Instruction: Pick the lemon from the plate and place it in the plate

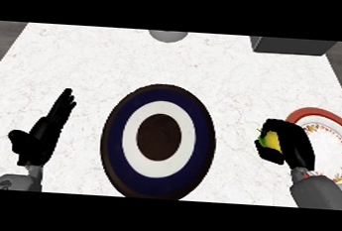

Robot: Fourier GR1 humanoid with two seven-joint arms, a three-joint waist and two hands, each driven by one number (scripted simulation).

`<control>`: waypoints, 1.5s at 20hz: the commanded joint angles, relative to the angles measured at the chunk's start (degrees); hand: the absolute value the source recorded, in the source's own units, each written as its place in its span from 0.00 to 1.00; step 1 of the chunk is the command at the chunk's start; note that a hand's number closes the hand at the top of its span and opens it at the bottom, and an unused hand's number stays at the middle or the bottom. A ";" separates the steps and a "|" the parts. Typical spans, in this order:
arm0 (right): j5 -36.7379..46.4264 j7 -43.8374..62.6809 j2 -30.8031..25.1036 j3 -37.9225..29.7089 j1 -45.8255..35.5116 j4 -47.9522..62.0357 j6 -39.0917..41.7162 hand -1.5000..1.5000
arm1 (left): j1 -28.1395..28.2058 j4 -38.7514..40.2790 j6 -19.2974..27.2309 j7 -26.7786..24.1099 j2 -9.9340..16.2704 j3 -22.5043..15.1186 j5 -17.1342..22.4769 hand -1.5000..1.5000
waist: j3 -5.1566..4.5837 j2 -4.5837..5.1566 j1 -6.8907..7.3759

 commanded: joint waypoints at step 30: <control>-13.96 -15.30 -5.76 -10.66 11.82 -46.47 14.19 1.00 | -1.44 2.49 -3.97 -0.77 -2.45 5.24 -3.21 0.50 | 0.16 0.59 0.40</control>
